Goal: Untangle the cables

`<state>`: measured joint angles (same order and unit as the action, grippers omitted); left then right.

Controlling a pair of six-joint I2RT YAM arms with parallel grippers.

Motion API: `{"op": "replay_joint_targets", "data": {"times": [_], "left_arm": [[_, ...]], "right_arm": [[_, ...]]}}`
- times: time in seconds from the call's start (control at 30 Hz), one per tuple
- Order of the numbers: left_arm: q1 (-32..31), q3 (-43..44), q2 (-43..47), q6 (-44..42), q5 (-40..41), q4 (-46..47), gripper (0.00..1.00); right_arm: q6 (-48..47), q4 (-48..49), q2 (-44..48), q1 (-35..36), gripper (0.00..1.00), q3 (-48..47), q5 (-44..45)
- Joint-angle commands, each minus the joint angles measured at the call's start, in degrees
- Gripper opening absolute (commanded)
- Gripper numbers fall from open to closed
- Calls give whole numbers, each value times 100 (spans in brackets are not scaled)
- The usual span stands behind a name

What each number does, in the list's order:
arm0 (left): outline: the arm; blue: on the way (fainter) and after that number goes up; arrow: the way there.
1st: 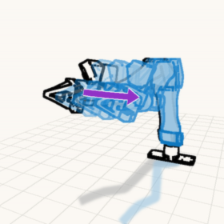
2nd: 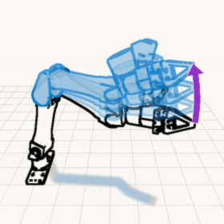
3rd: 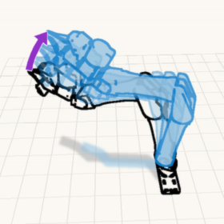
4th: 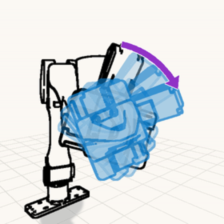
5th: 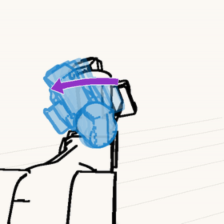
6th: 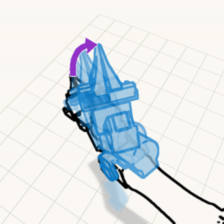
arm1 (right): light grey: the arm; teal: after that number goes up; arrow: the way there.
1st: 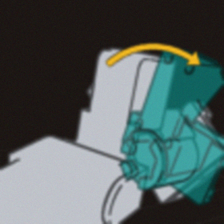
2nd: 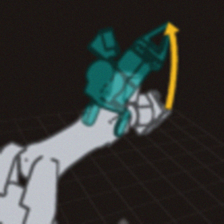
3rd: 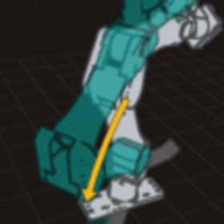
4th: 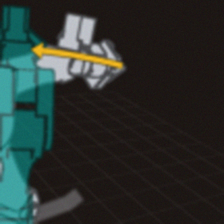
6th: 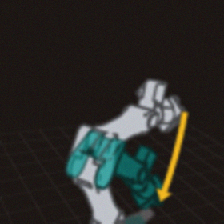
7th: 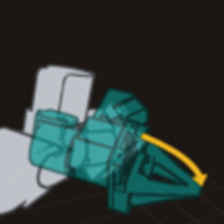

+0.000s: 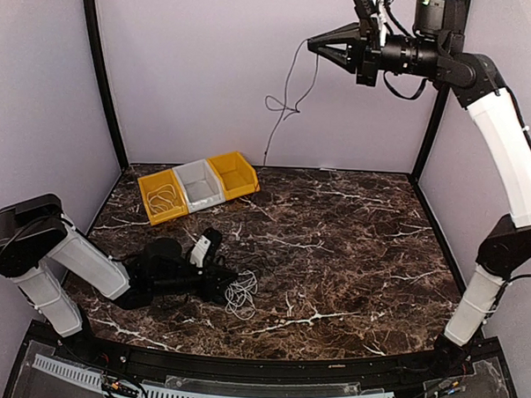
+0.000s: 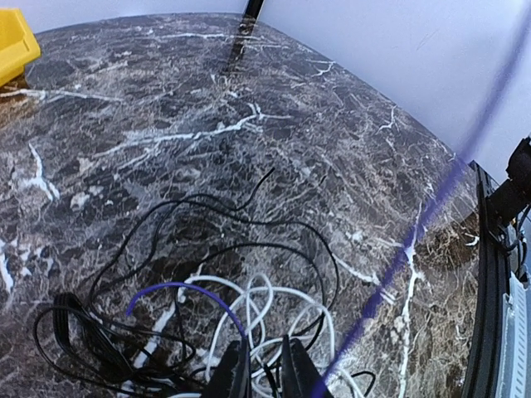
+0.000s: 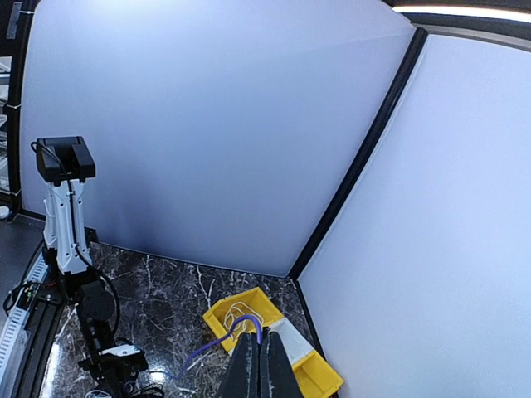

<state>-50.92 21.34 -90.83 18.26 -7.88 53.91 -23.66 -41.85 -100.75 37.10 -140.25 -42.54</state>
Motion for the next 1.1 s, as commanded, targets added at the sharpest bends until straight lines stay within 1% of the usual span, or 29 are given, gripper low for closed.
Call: {"op": "replay_joint_targets", "data": {"times": [0.0,0.13,0.3,0.37,0.47,0.57,0.7,0.77,0.8,0.83,0.9,1.07], "left_arm": [[-36,8,-223,190,-9,34,17],[-97,-4,-179,221,26,-109,20],[-183,14,193,167,102,-341,29],[-229,70,516,90,151,-575,34],[-261,175,1227,0,239,-1022,41],[-265,324,1929,-159,399,-1502,45],[-263,643,2564,-408,681,-2210,51],[-267,836,2737,-501,937,-2486,56],[-262,988,2768,-513,1091,-2537,58],[-262,1075,2782,-489,1172,-2619,63],[-261,1328,2695,-476,1277,-2685,67],[-268,1864,2140,-374,1082,-2354,68]], "right_arm": [[126,289,355,-306,0,-108,-94],[71,331,542,-334,0,449,-103],[86,512,800,-332,0,1521,-140],[66,576,916,-337,0,2036,-137],[44,672,1096,-333,0,2806,-153],[76,794,1236,-327,0,3521,-215],[141,987,1353,-327,0,4125,-298],[200,1088,1369,-326,0,4364,-358],[249,1166,1372,-326,0,4488,-389],[279,1260,1374,-326,0,4607,-425],[377,1421,1365,-318,0,4827,-469],[456,1737,1315,-284,0,5340,-472]]}}
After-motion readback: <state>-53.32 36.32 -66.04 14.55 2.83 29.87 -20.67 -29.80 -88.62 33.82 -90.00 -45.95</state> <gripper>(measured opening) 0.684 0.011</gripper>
